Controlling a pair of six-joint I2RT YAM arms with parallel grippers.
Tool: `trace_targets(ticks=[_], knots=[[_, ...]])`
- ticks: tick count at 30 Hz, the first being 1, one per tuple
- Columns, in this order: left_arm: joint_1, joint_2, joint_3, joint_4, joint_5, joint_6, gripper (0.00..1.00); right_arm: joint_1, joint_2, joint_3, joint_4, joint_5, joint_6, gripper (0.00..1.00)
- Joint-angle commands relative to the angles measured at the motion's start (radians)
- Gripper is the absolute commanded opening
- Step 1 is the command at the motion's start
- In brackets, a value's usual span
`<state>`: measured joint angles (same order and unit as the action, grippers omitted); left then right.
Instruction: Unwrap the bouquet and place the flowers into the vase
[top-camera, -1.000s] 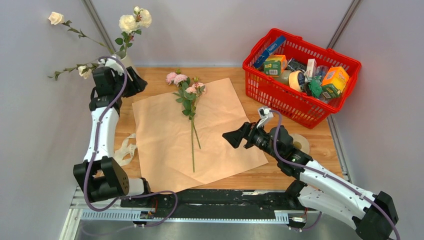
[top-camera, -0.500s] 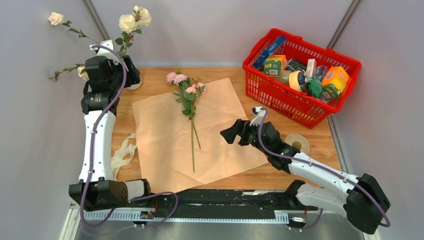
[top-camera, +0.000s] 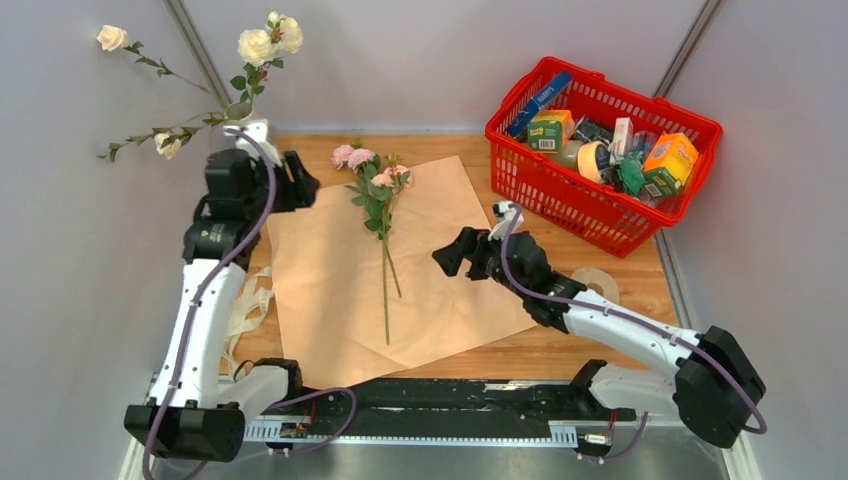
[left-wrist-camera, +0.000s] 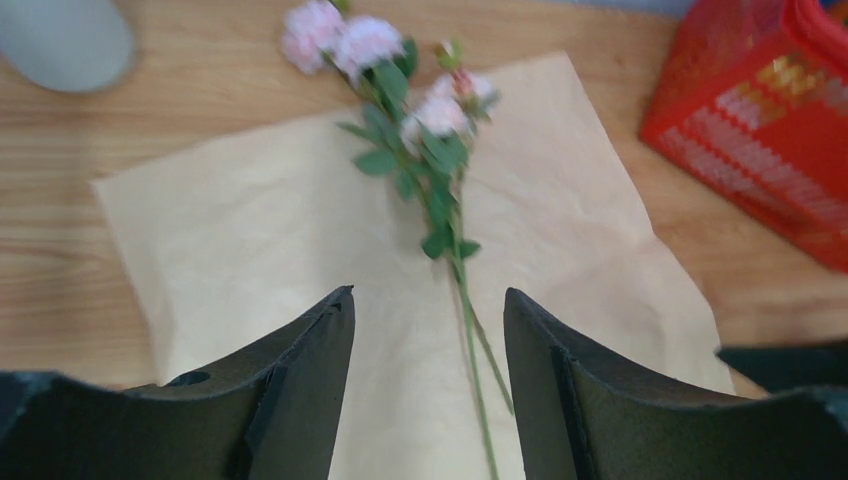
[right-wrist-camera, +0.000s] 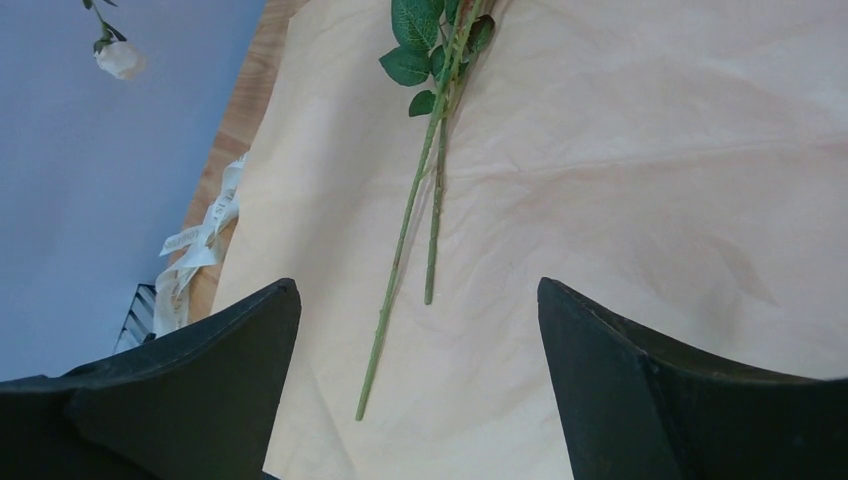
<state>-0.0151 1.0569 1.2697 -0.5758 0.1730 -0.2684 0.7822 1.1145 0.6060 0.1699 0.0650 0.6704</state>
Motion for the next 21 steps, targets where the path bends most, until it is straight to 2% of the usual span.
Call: trace_targets(ticks=[1, 4, 5, 8, 9, 12, 15, 21], knots=[[-0.184, 0.018, -0.175, 0.016, 0.031, -0.074, 0.64, -0.003, 0.099, 0.086, 0.082, 0.006, -0.067, 0.88], [-0.236, 0.044, -0.283, 0.062, 0.035, -0.12, 0.64, -0.014, 0.192, 0.145, 0.019, 0.096, -0.063, 0.84], [-0.256, 0.045, -0.326, 0.08, 0.042, -0.162, 0.64, -0.032, 0.203, 0.159, 0.008, 0.05, -0.043, 0.82], [-0.327, 0.054, -0.453, 0.252, -0.061, -0.193, 0.65, -0.041, 0.203, 0.13, 0.1, 0.041, -0.044, 0.77], [-0.327, 0.075, -0.472, 0.261, -0.067, -0.201, 0.65, -0.044, 0.212, 0.139, 0.099, 0.058, -0.057, 0.77], [-0.348, 0.225, -0.425, 0.247, -0.04, -0.175, 0.6, -0.06, 0.217, 0.164, 0.052, 0.018, -0.094, 0.8], [-0.399, 0.294, -0.415, 0.307, -0.087, -0.176, 0.59, -0.06, 0.194, 0.149, 0.065, -0.045, -0.088, 0.82], [-0.425, 0.48, -0.259, 0.292, -0.231, -0.152, 0.54, -0.058, 0.133, 0.055, 0.123, -0.103, -0.072, 0.81]])
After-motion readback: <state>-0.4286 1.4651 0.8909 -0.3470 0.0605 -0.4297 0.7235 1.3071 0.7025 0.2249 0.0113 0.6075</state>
